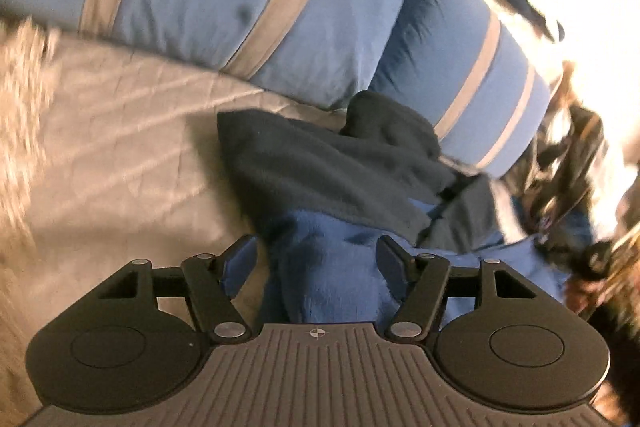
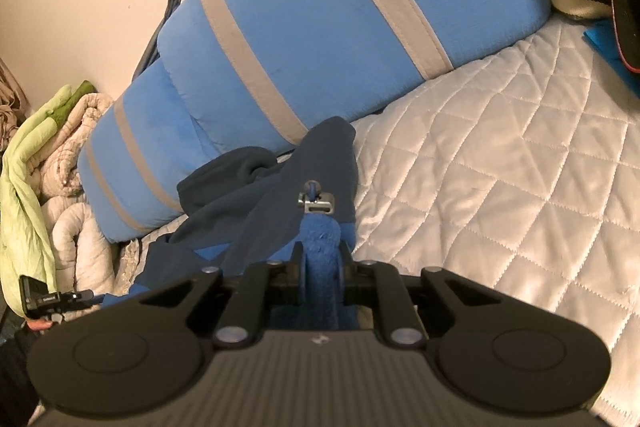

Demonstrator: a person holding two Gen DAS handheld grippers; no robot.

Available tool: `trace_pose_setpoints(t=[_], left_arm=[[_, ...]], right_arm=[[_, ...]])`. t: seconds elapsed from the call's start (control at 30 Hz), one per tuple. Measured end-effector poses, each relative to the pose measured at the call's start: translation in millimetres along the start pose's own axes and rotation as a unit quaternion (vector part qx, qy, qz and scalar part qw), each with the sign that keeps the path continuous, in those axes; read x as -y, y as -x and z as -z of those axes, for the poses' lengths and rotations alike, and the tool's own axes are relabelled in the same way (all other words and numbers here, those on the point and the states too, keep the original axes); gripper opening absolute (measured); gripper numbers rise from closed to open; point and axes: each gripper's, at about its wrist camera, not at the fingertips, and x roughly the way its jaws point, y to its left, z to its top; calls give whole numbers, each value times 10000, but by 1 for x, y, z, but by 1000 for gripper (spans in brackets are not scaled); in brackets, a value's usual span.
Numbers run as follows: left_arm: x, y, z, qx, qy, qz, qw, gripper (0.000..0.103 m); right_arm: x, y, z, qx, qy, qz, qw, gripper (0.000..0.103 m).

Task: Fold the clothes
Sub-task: 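Grasp the blue fleece edge by the zipper with the right gripper while the left gripper grasps beside it, then lift the held fleece with both grippers and fold it toward the pillows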

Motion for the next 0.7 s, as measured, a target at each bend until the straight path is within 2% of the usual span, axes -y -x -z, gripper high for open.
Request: trace_pose_setpoints(t=[0.2,0.27,0.3,0.33,0.4,0.7], left_arm=[[-16,-13,15,-125,372,303,9988,64],[-17,-16,20,-90,429,312,9986,53],[-16,-16,22,-16,440,289,9986,38],[-15,-15,24,91,453,298,9985,28],[-13,-10,27,342,485,391,9975,21],[18,11,21,883,348,-61,9955,18]], right_arm=[[-1,0,1,27,-32,18,10000,14],[0,-1,2,34,-47,25,10000,14],[0,-1,2,36,-53,32,10000,14],[0,-2,2,38,-52,41,10000,14],[0,-1,2,34,-42,56,10000,14],[-10,6,-3,43,71,69,9999,14]])
